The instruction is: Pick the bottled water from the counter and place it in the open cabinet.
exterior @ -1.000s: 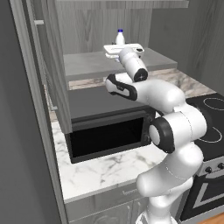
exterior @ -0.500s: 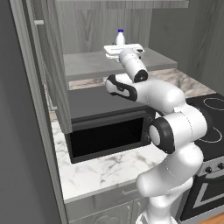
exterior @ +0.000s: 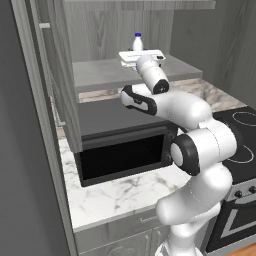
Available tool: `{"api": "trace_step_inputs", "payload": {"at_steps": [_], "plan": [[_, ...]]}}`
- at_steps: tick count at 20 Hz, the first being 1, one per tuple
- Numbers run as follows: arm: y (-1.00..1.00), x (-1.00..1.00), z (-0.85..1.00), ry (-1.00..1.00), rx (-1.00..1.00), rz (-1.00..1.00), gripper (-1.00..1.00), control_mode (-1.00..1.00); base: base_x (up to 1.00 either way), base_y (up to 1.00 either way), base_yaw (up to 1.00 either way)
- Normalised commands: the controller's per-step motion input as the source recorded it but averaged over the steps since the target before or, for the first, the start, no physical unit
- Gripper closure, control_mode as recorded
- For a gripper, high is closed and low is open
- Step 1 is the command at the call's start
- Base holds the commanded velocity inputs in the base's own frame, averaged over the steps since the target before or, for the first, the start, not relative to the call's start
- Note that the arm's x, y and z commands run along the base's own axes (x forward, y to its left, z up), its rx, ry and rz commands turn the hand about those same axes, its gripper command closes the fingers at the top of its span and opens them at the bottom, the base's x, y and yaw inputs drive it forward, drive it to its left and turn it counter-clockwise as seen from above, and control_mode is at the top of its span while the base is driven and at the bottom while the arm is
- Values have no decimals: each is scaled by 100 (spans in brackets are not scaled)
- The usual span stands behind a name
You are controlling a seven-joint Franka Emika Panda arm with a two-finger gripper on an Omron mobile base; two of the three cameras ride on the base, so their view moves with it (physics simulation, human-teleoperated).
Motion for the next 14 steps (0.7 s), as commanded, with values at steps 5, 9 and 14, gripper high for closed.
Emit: {"api": "trace_step_inputs", "payload": {"at_steps": [5, 9, 14], "plan": [[0, 0, 0, 0, 0, 0, -100, -100, 0, 0, 0], [0, 0, 0, 0, 0, 0, -100, -100, 0, 0, 0], [0, 0, 0, 0, 0, 0, -100, -100, 0, 0, 0]]}}
